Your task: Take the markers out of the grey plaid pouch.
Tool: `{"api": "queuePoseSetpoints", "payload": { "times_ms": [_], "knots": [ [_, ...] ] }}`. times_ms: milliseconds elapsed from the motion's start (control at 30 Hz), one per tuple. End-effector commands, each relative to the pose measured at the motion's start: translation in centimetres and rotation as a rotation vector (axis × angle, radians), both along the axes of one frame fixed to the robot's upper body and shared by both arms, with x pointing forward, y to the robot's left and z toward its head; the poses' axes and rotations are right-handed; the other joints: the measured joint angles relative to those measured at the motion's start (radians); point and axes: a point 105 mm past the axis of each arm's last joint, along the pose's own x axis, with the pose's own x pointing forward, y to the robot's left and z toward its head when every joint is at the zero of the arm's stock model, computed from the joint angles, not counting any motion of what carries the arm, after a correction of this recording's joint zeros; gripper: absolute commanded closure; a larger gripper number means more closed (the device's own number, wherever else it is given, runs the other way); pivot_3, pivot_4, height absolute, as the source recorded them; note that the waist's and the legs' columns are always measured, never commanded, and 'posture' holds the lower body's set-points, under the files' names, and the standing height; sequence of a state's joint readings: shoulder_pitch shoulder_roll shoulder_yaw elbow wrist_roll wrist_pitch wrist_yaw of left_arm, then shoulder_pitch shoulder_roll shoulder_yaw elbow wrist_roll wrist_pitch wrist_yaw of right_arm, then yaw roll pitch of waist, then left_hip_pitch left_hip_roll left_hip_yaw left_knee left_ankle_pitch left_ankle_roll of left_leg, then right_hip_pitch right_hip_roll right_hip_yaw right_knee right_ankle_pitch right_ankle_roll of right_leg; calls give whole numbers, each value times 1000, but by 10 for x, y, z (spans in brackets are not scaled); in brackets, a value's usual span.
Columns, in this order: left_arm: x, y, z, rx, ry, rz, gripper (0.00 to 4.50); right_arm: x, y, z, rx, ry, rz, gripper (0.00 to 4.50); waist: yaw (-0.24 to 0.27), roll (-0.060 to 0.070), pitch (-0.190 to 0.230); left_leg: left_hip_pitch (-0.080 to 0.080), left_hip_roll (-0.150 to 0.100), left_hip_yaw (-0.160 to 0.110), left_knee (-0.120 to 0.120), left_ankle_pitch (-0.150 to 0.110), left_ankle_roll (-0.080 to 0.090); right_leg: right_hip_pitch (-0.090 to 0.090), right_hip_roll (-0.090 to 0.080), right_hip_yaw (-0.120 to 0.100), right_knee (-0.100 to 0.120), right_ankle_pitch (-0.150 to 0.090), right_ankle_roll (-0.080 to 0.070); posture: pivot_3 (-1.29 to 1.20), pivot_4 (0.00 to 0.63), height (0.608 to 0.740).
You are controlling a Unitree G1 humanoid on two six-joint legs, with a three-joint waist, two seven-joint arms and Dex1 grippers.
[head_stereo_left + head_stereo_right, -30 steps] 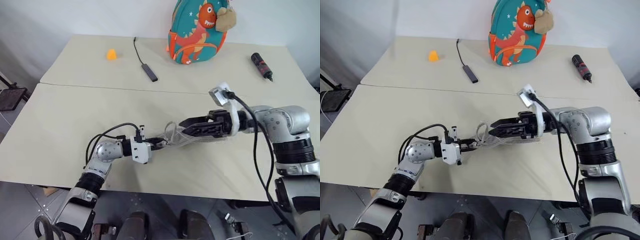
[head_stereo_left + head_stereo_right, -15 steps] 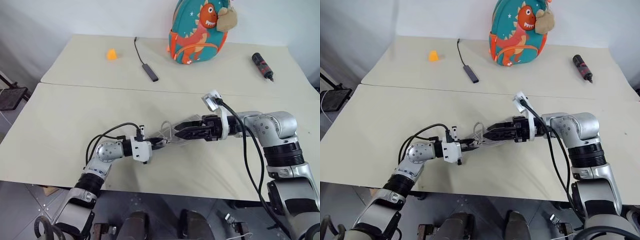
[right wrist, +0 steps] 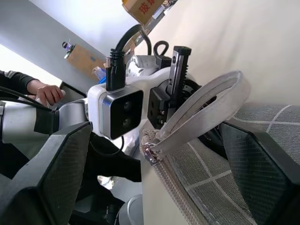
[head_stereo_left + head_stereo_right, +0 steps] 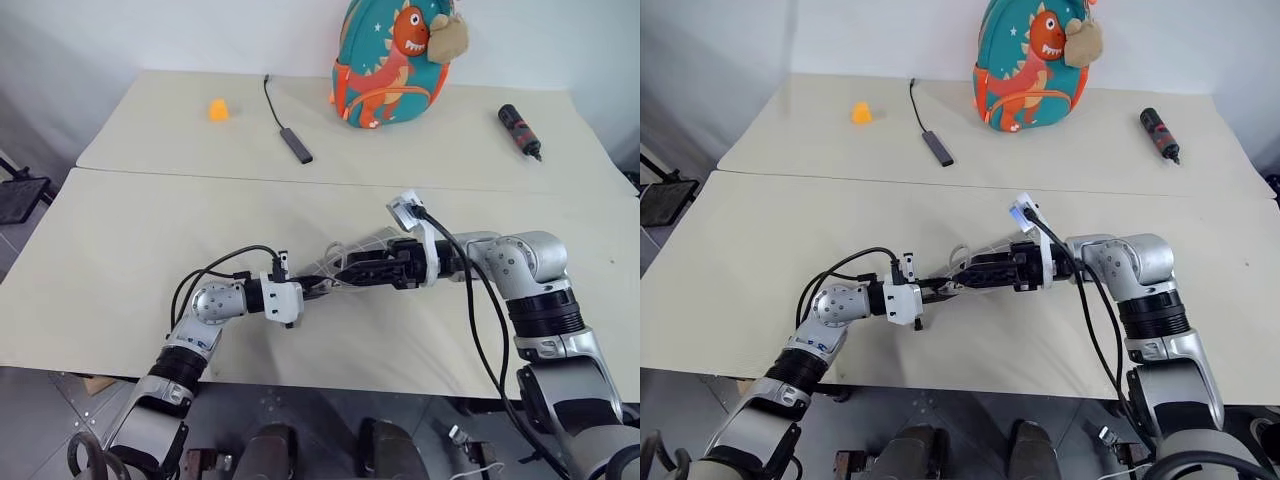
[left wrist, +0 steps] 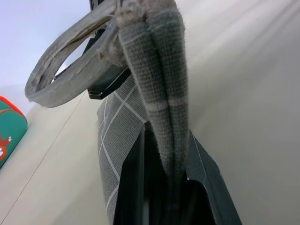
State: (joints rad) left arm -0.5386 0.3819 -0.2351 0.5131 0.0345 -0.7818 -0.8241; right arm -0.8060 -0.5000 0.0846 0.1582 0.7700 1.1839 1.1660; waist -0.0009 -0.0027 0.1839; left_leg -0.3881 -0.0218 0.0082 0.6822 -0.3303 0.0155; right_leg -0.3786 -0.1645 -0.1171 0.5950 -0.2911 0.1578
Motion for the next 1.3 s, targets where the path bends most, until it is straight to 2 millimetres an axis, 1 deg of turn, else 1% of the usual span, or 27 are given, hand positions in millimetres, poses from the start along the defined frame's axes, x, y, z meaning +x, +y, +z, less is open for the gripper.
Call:
{"api": "queuePoseSetpoints", "payload": {
  "times_ms": [33, 100, 133, 333, 367, 633, 700, 767, 833, 900, 1100, 1200, 1267, 1300],
  "knots": [
    [-2, 0, 7, -23, -16, -7, 4500, -4, 0, 11, 55, -34, 14, 1236, 0, 0, 0, 0, 0, 0, 0, 0, 0, 0, 0, 0, 0, 0, 0, 0, 150, 740],
    [-2, 0, 7, -24, -14, -6, 4500, -5, 0, 10, 61, -35, 16, 1867, 0, 0, 0, 0, 0, 0, 0, 0, 0, 0, 0, 0, 0, 0, 0, 0, 150, 740],
    [-2, 0, 7, -24, -12, -6, 4500, -5, 1, 10, 67, -34, 20, 2252, 0, 0, 0, 0, 0, 0, 0, 0, 0, 0, 0, 0, 0, 0, 0, 0, 150, 740],
    [0, 0, 9, -29, -11, -4, 4500, -3, 11, 8, 99, -50, 17, 4247, -2, 0, 0, 0, 0, 0, 0, 0, 0, 0, 0, 0, 0, 0, 0, 0, 150, 740],
    [0, 0, 9, -30, -10, -4, 4500, -2, 12, 8, 102, -52, 13, 4455, -2, 0, 0, 0, 0, 0, 0, 0, 0, 0, 0, 0, 1, 0, 0, 0, 150, 740],
    [1, 4, 12, -58, 10, 11, 4500, 2, 13, 9, 125, -72, -21, 4455, -2, 0, 0, 0, 0, 0, 0, 0, 0, 0, 0, 0, 1, 0, 0, 0, 150, 740],
    [-1, 5, 17, -116, 47, 6, 4500, 3, 9, 16, 159, -89, -35, 4455, -2, 0, 0, 0, 0, 0, 0, 0, 0, 0, 0, 0, 1, 0, 0, 0, 150, 740],
    [-2, 7, 27, -223, 154, -7, 4500, 4, -4, 31, 239, -112, -50, 4455, -2, 0, 0, 0, 0, 0, 0, 0, 0, 0, 0, 0, 1, 0, 0, 0, 150, 740],
    [-8, 10, 33, -300, 280, -42, 4500, 7, -22, 44, 296, -134, -91, 4455, -2, 0, 0, 0, 0, 0, 0, 0, 0, 0, 0, 0, 1, 0, 0, 0, 150, 740],
    [-12, 14, 37, -359, 405, -64, 4500, 13, -38, 50, 309, -148, -156, 4455, 0, 0, 0, 0, 0, -1, 0, 0, 0, 0, 0, 0, 1, 0, 0, 0, 150, 740],
    [-26, 22, 36, -411, 658, -112, 4500, 26, -80, 66, 347, -179, -326, 4455, -3, 1, 0, 1, 0, -1, 0, 0, 0, 0, 0, 1, 1, 0, 0, 0, 150, 740],
    [-30, 22, 39, -433, 708, -126, 4500, 30, -94, 70, 360, -179, -389, 4455, -3, 1, 0, 1, 1, 0, 0, 0, 0, 0, 0, 1, 1, 0, 0, 0, 150, 740],
    [-32, 21, 36, -402, 722, -133, 4500, 30, -98, 66, 342, -185, -408, 4455, -2, 1, 0, 1, 0, 0, 0, 0, 0, 0, 0, 2, 1, 0, 0, 0, 150, 740],
    [-32, 19, 34, -381, 711, -133, 4500, 30, -95, 62, 316, -180, -402, 4455, -2, 1, 0, 1, 0, 1, 0, 0, 0, 0, 0, 2, 1, 0, 0, 0, 150, 740]
  ]
}}
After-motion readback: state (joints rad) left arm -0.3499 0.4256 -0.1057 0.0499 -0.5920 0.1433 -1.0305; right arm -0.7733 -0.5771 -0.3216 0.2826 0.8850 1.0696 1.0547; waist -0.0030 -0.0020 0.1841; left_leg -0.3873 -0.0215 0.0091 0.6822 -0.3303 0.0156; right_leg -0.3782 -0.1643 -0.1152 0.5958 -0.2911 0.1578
